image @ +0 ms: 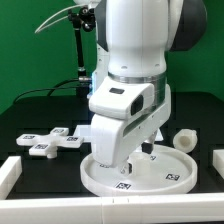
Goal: Assemble round table
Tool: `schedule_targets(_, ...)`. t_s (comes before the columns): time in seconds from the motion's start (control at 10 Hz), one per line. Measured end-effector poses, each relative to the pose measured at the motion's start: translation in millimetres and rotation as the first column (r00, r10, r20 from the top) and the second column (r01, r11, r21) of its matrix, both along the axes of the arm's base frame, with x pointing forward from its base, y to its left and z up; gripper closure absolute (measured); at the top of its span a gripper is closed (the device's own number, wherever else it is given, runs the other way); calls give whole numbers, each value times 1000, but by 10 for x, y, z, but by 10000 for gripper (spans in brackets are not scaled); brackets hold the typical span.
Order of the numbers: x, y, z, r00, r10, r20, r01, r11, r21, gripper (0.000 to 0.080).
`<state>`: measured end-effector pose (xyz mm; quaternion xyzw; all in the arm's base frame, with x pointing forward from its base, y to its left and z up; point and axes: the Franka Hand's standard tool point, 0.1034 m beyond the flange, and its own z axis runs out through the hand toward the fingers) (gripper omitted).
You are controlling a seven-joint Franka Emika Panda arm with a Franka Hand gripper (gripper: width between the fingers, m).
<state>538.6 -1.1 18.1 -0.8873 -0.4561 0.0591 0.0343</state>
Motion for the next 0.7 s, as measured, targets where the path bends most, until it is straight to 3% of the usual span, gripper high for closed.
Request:
schedule_targets(0.2,-3,-1,-4,1000,1,-1,-1,1000,0,150)
schedule_targets(0.4,-2,-1,-4,1000,1,-1,-1,1000,0,394)
schedule_targets(0.7,-1,-1,-4,1000,1,0,-1,1000,0,392)
